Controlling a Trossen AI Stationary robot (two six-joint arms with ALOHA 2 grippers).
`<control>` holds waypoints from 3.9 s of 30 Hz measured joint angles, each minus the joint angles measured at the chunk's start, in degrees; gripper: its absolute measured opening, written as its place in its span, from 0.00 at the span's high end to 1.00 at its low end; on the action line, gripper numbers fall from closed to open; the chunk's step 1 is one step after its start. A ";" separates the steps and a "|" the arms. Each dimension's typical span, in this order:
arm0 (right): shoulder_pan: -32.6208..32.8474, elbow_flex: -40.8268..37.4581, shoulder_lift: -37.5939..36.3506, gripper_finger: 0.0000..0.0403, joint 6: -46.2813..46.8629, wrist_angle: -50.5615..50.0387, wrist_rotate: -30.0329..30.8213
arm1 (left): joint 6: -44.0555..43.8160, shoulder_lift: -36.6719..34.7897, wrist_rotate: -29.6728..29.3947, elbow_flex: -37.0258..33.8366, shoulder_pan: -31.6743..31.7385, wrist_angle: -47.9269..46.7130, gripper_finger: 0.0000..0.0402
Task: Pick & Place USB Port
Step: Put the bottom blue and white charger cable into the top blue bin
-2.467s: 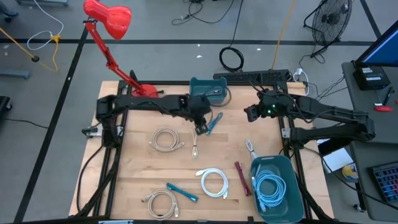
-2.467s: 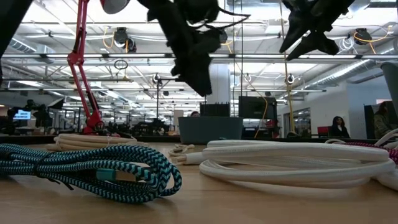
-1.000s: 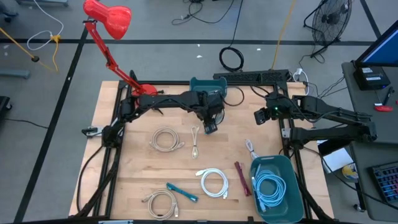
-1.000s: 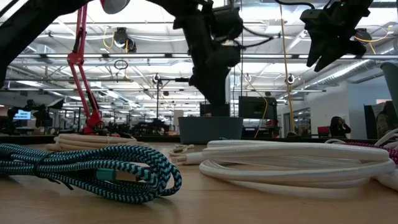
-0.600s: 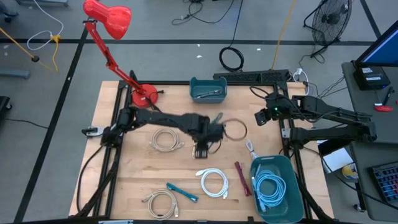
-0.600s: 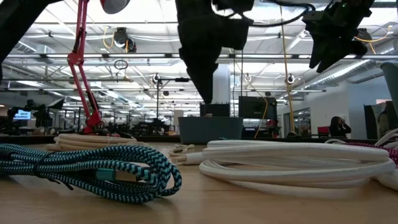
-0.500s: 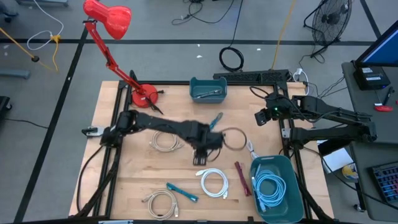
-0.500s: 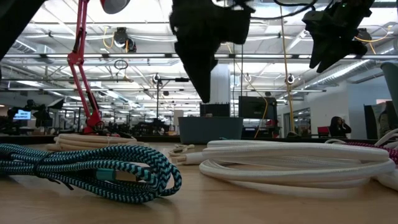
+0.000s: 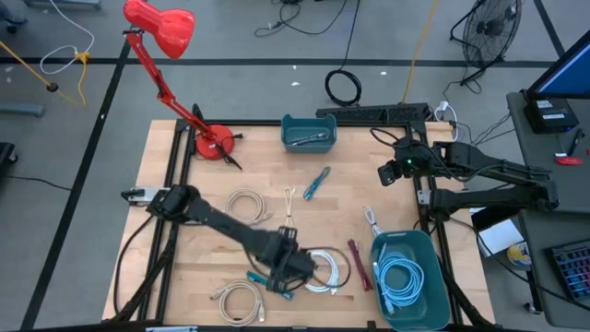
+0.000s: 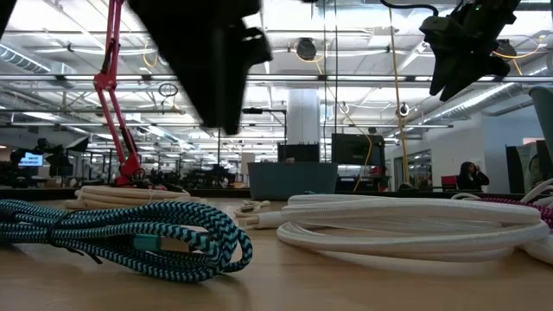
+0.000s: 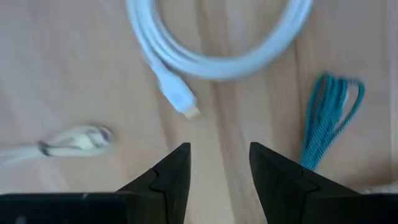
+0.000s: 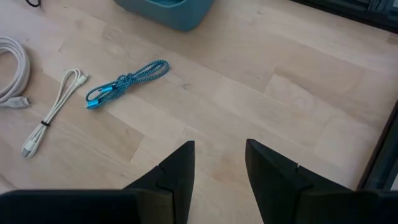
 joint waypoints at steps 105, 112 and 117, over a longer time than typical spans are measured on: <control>22.40 -0.07 22.12 0.50 -13.57 91.56 -1.57 | -15.95 -36.92 -15.95 -17.68 15.02 43.06 0.94; 22.40 -0.07 22.10 0.51 -13.77 91.56 -1.31 | -15.28 -36.01 -13.64 -17.68 15.93 45.83 0.94; 22.40 -0.07 22.10 0.55 -13.97 91.59 -1.12 | -15.25 -35.23 -12.95 -17.70 16.45 45.61 0.94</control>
